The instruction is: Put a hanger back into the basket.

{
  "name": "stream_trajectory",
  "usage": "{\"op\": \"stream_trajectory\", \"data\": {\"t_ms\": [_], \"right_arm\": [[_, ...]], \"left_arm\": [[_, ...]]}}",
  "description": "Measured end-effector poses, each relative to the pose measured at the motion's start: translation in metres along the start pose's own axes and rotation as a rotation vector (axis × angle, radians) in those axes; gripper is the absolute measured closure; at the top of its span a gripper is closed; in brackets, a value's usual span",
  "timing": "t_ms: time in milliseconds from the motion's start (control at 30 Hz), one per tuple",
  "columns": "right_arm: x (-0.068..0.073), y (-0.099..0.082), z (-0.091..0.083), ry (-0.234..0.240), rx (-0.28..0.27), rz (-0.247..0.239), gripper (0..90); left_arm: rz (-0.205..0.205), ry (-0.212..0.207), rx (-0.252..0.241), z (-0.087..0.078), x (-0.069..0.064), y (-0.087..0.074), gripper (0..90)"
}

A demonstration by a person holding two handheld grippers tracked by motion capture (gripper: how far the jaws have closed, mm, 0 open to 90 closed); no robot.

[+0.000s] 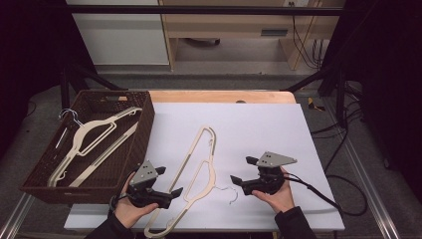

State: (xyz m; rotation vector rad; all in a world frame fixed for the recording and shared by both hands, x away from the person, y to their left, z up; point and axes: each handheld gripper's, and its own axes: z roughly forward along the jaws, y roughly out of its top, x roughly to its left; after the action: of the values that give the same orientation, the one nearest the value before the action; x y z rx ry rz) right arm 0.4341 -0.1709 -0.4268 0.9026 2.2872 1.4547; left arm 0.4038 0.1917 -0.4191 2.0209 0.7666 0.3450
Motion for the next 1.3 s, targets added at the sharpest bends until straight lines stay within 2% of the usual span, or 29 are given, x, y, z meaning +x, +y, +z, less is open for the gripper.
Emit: {"op": "stream_trajectory", "data": {"t_ms": [100, 200, 433, 533, 633, 667, 733, 800, 867, 933, 1033, 1133, 1233, 1300], "right_arm": [[0.003, -0.001, 0.004, 0.010, 0.011, -0.003, 15.4], [0.009, -0.002, 0.013, 0.038, 0.045, -0.020, 19.5], [0.019, -0.006, 0.029, 0.060, 0.110, -0.040, 27.8], [0.020, -0.011, 0.040, 0.065, 0.148, -0.036, 35.5], [0.020, -0.013, 0.044, 0.060, 0.171, -0.031, 39.5], [0.018, -0.015, 0.049, 0.058, 0.191, -0.035, 43.8], [0.019, -0.016, 0.051, 0.062, 0.200, -0.032, 45.6], [0.021, -0.018, 0.057, 0.064, 0.238, -0.046, 50.5], [0.022, -0.018, 0.059, 0.067, 0.248, -0.053, 52.1], [0.025, -0.020, 0.066, 0.074, 0.273, -0.066, 57.9], [0.025, -0.021, 0.069, 0.080, 0.289, -0.059, 63.0], [0.025, -0.022, 0.070, 0.084, 0.314, -0.064, 72.5], [0.026, -0.023, 0.070, 0.091, 0.338, -0.055, 76.4], [0.025, -0.023, 0.070, 0.092, 0.347, -0.067, 80.4]], "left_arm": [[0.003, -0.004, 0.004, 0.001, 0.000, -0.001, 9.5], [0.014, -0.003, 0.020, 0.005, -0.003, -0.004, 9.6], [0.023, -0.013, 0.033, 0.007, -0.005, -0.006, 9.8], [0.025, -0.018, 0.040, 0.009, -0.005, -0.007, 9.9], [0.024, -0.023, 0.039, 0.010, -0.004, -0.008, 9.8], [0.024, -0.030, 0.038, 0.010, -0.004, -0.009, 9.6], [0.025, -0.032, 0.039, 0.011, -0.004, -0.009, 9.2], [0.026, -0.040, 0.041, 0.011, -0.003, -0.010, 8.2], [0.026, -0.041, 0.043, 0.011, -0.003, -0.010, 7.8], [0.025, -0.047, 0.044, 0.012, -0.004, -0.010, 7.4], [0.026, -0.046, 0.044, 0.012, -0.004, -0.009, 7.4], [0.021, -0.045, 0.049, 0.012, -0.004, -0.009, 7.4], [0.021, -0.045, 0.049, 0.012, -0.004, -0.009, 7.5], [0.022, -0.046, 0.049, 0.012, -0.004, -0.009, 7.6]]}}
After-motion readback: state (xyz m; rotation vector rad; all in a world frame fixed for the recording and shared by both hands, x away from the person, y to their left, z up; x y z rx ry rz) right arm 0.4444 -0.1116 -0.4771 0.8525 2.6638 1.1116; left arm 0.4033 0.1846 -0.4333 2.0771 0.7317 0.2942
